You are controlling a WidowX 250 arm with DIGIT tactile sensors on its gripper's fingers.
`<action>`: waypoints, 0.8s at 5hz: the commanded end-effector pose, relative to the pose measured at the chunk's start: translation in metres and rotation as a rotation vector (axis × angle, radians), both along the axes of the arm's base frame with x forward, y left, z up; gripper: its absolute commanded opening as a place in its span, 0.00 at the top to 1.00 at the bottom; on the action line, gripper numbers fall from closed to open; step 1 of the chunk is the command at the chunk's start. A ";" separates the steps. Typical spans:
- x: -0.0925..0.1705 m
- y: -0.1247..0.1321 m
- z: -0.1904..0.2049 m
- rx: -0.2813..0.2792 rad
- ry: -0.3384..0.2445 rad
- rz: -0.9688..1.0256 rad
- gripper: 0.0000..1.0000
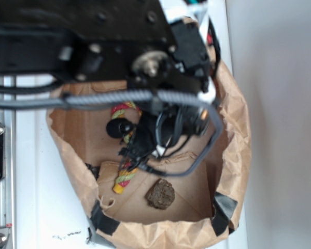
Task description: Grab the rock.
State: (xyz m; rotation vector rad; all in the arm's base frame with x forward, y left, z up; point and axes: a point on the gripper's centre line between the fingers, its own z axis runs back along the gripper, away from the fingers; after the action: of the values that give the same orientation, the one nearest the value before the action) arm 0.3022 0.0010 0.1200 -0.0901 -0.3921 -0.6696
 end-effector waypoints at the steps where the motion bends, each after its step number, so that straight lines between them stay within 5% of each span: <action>1: -0.003 -0.035 -0.023 -0.021 -0.021 -0.300 0.00; 3: -0.023 -0.066 -0.041 -0.076 0.007 -0.497 0.00; 4: -0.031 -0.077 -0.050 -0.052 0.004 -0.558 0.00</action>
State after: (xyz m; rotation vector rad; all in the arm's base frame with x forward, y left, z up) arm 0.2873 -0.0722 0.0585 -0.2730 -0.3532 -1.1787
